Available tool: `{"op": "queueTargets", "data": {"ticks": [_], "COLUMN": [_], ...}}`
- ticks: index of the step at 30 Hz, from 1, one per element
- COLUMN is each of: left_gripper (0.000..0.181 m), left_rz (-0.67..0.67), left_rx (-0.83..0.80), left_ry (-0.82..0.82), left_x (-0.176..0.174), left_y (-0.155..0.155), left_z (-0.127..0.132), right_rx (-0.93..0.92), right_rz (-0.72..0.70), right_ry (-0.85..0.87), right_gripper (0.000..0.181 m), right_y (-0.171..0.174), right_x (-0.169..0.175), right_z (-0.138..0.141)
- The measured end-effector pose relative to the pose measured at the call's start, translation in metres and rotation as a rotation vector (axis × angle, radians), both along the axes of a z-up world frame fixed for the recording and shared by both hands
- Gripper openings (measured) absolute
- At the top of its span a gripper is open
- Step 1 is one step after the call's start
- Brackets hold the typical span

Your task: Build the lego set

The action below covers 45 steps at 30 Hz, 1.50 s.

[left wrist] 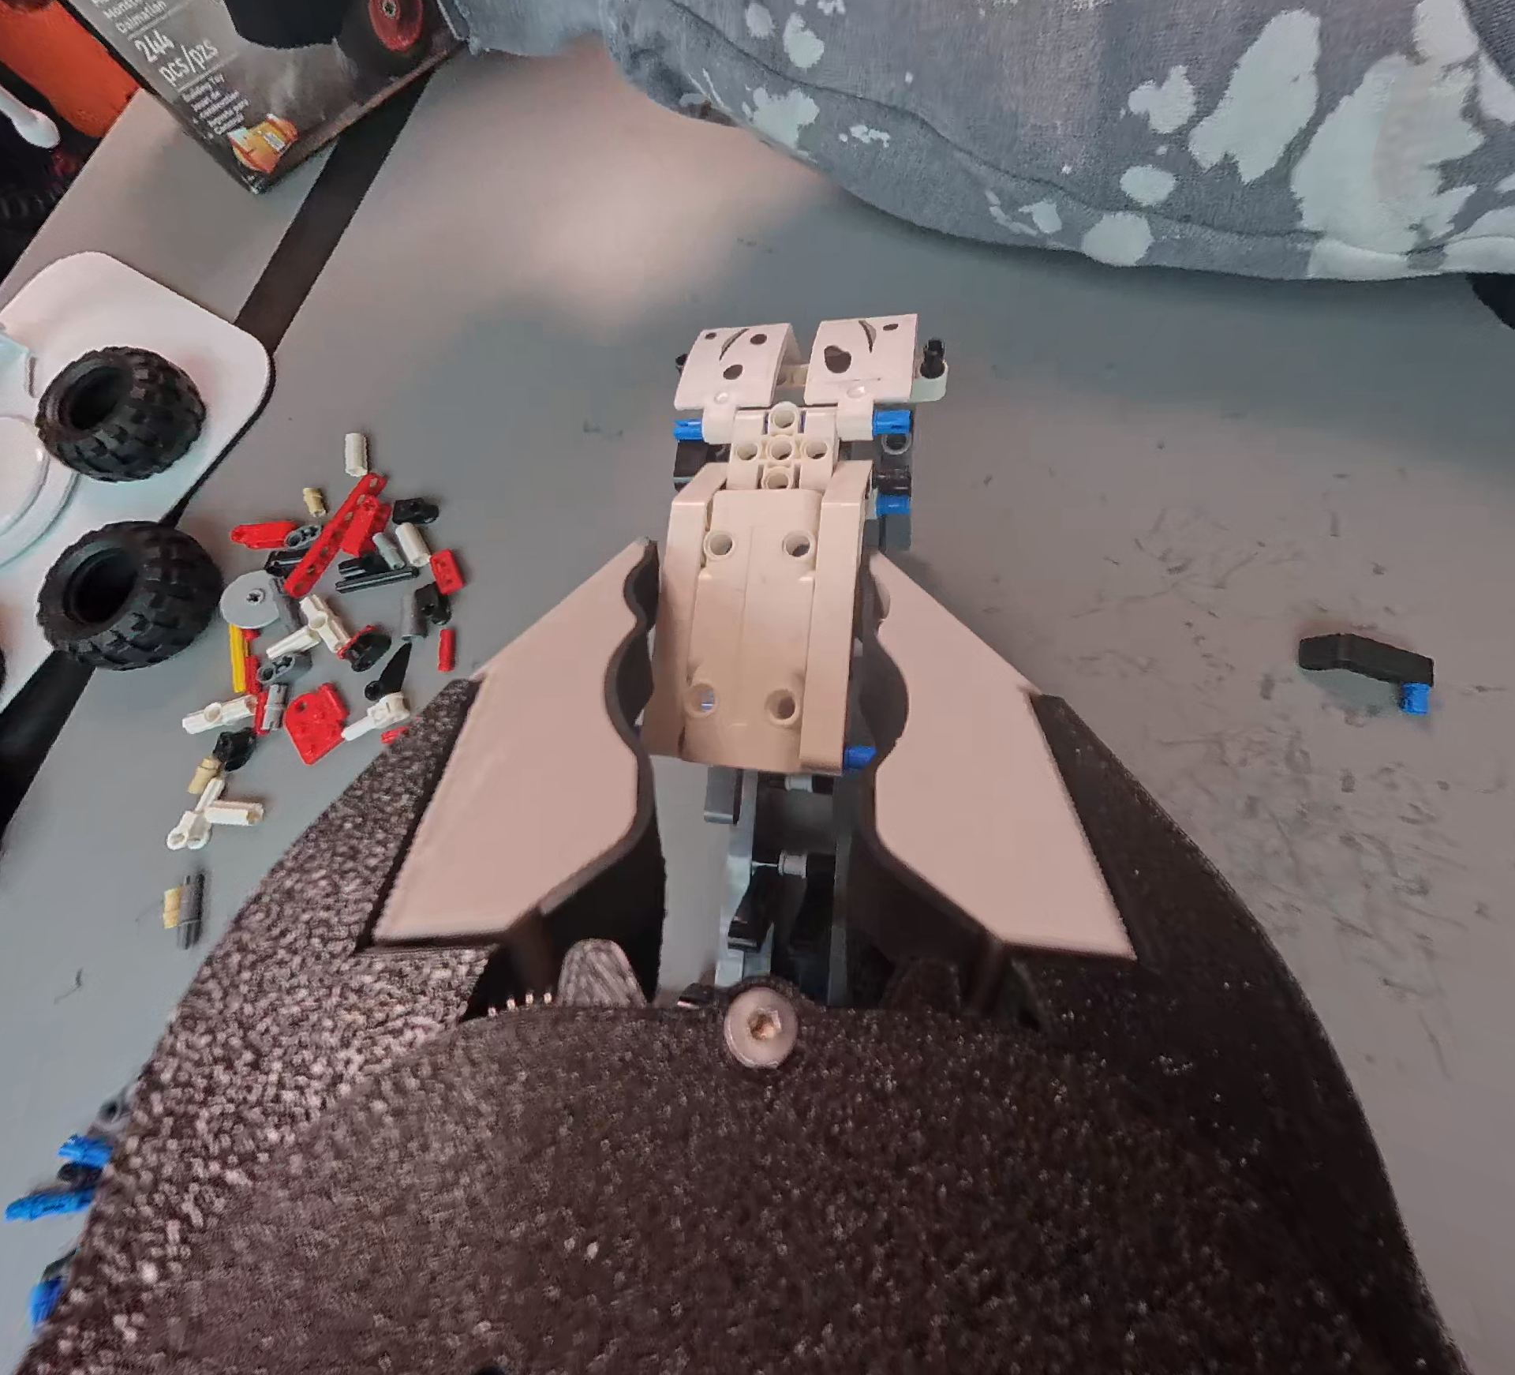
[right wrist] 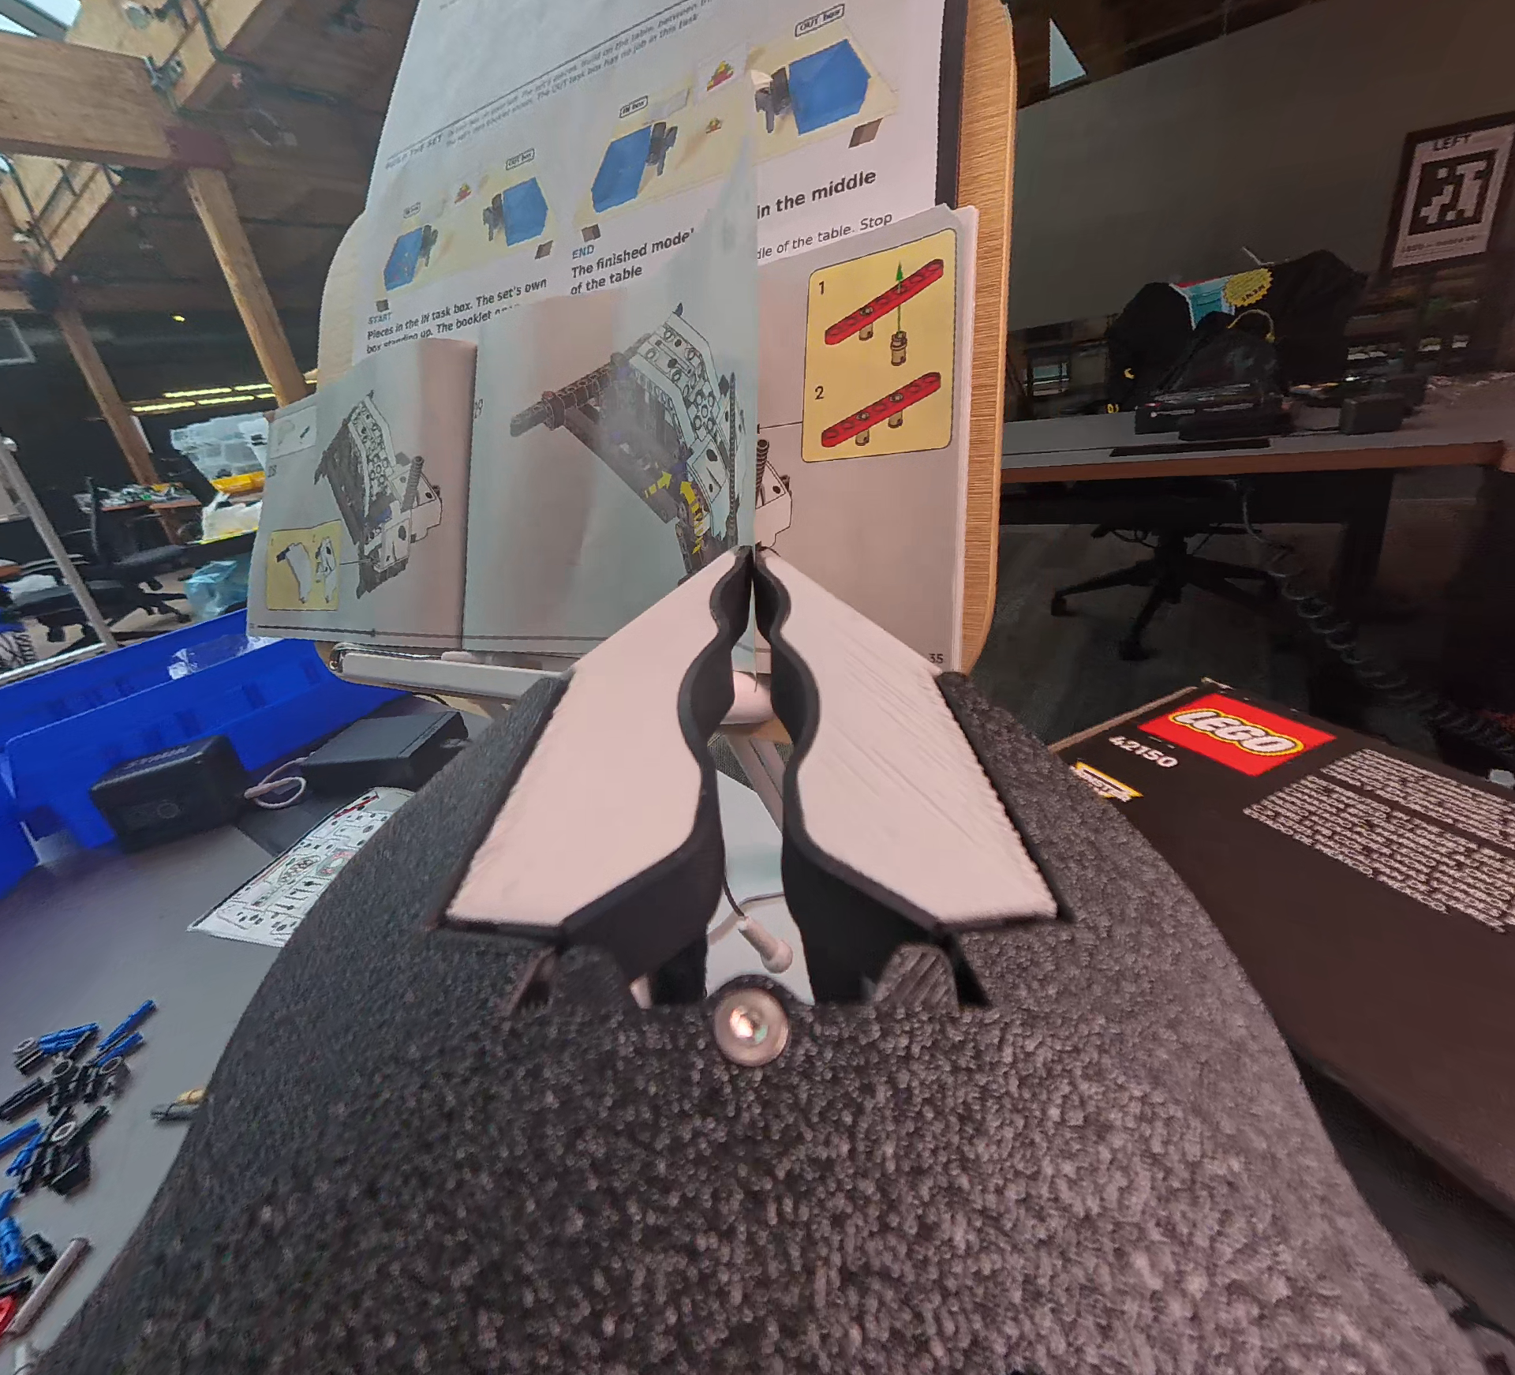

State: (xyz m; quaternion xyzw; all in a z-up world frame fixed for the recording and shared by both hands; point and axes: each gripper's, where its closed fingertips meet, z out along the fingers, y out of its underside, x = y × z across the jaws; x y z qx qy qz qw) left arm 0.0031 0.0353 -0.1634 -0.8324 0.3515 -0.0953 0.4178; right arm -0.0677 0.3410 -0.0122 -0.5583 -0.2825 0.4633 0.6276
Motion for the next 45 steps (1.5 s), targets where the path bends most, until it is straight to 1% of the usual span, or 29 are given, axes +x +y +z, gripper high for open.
{"op": "queueTargets", "data": {"ticks": [5,8,12,14,16,17,18,23,29,45], "left_gripper": [0.049,0.054,0.065,0.069,0.066,0.059,0.048,0.047,0.046,0.047], "left_rz": [-0.046,-0.074,-0.108,-0.112,-0.103,-0.102,-0.101,-0.128,-0.192,-0.202], "left_rx": [0.045,0.042,0.022,0.006,0.001,0.0,0.001,-0.013,-0.028,-0.004], "left_ry": [-0.103,-0.137,-0.14,-0.124,-0.096,-0.087,-0.08,-0.107,-0.125,-0.207], "left_x": [0.005,0.006,0.006,0.004,0.002,0.001,0.0,0.0,-0.003,-0.002], "left_y": [-0.007,-0.011,-0.016,-0.017,-0.015,-0.015,-0.014,-0.017,-0.026,-0.026], "left_z": [0.014,0.019,0.017,0.011,0.004,0.001,0.0,0.002,0.003,0.012], "right_rx": [0.008,0.005,-0.004,-0.008,-0.016,-0.02,-0.023,-0.028,-0.03,-0.039], "right_rz": [-0.003,0.004,0.007,0.001,-0.003,-0.006,-0.007,-0.008,-0.006,-0.003], "right_ry": [0.001,0.012,0.021,0.023,0.026,0.03,0.033,0.03,0.032,0.023], "right_gripper": [0.0,0.0,0.0,0.0,0.0,0.0,0.0,0.0,0.0,0.0], "right_y": [-0.001,-0.002,-0.001,0.001,0.004,0.005,0.006,0.007,0.008,0.01], "right_x": [0.0,0.0,0.001,0.002,0.004,0.005,0.006,0.007,0.007,0.008], "right_z": [0.001,0.003,0.003,0.002,0.002,0.002,0.002,0.0,0.0,-0.003]}}
